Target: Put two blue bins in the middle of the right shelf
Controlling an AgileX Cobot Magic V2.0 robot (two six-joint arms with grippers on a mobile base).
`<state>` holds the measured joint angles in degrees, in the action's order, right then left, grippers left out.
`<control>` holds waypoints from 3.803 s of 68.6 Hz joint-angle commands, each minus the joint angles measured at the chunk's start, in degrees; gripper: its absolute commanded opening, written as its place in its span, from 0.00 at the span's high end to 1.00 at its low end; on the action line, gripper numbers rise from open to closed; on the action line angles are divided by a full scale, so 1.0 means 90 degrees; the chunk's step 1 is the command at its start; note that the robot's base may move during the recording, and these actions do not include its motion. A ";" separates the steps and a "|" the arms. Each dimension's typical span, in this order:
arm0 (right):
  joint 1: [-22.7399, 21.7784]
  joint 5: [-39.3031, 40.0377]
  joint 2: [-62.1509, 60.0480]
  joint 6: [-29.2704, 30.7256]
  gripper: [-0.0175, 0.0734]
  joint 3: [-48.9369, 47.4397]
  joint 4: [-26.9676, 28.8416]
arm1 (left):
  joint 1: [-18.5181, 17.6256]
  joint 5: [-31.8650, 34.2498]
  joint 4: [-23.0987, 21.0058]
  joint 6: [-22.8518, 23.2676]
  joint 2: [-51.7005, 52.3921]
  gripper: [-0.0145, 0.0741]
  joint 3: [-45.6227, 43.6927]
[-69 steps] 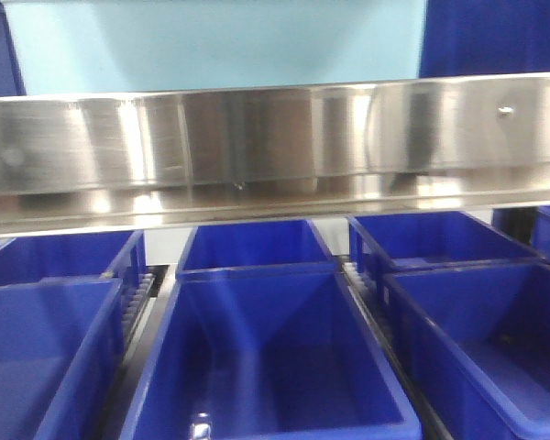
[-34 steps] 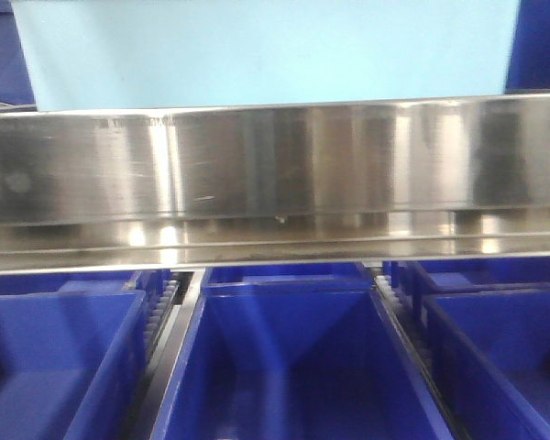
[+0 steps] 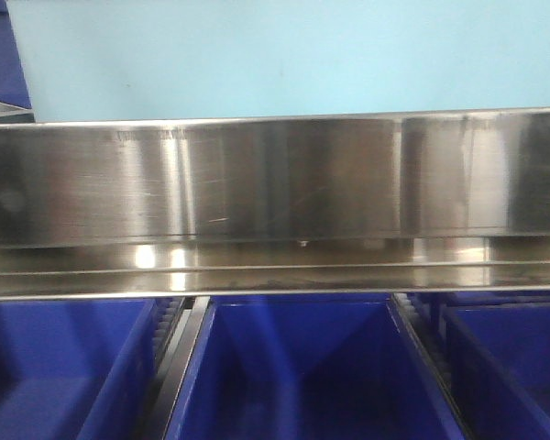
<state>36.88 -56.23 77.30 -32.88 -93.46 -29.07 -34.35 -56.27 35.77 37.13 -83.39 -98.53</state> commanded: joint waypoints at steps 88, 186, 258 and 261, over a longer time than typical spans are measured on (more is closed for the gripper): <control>0.0049 -0.0108 0.0041 -0.0150 0.99 -0.0076 0.0092 | -0.0074 0.0348 -0.0464 -0.0066 -0.0017 0.96 -0.0044; 0.0026 -0.0783 0.0788 -0.0238 0.99 -0.0406 0.0250 | -0.0074 -0.1037 -0.1130 -0.0522 -0.0636 0.96 -0.0587; -0.0327 -0.1306 0.1020 -0.0054 0.99 -0.0970 0.0869 | 0.0743 -0.1521 -0.2648 -0.1414 -0.1088 0.96 -0.1465; -0.0396 -0.1275 0.1033 -0.0039 0.99 -0.0981 0.0953 | 0.0743 -0.1521 -0.2715 -0.1414 -0.1088 0.96 -0.1465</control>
<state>34.30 -71.53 86.00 -34.34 -101.48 -23.11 -27.29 -71.92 15.05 25.07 -93.66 -110.97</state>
